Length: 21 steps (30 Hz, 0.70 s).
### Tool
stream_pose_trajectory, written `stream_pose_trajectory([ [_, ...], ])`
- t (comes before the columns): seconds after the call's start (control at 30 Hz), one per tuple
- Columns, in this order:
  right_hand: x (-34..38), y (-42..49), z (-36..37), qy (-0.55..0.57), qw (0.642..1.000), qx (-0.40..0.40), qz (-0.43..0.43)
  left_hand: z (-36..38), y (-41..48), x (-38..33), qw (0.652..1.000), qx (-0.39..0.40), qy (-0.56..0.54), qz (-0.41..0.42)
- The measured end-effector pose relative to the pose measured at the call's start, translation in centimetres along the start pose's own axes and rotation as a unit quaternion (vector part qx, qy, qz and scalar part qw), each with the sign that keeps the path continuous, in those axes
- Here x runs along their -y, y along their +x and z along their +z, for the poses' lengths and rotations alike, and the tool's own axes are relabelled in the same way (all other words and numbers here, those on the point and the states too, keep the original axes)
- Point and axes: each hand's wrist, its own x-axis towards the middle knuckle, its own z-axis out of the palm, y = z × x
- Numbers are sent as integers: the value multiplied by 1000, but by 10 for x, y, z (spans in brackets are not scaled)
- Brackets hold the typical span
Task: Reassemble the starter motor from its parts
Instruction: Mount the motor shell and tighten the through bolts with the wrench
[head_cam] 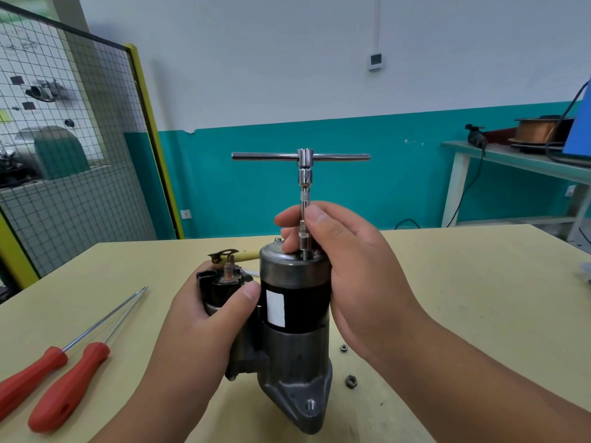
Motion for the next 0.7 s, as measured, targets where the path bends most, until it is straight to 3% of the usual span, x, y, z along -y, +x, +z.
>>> stream_pose_trajectory([
  [0.4,-1,1,4,1,999,-12,-39,0,1,2,1000,2,-10,-9],
  [0.7,-2,1,1,21,1000,-7,-9,0,2,1,999,3,-25,-21],
])
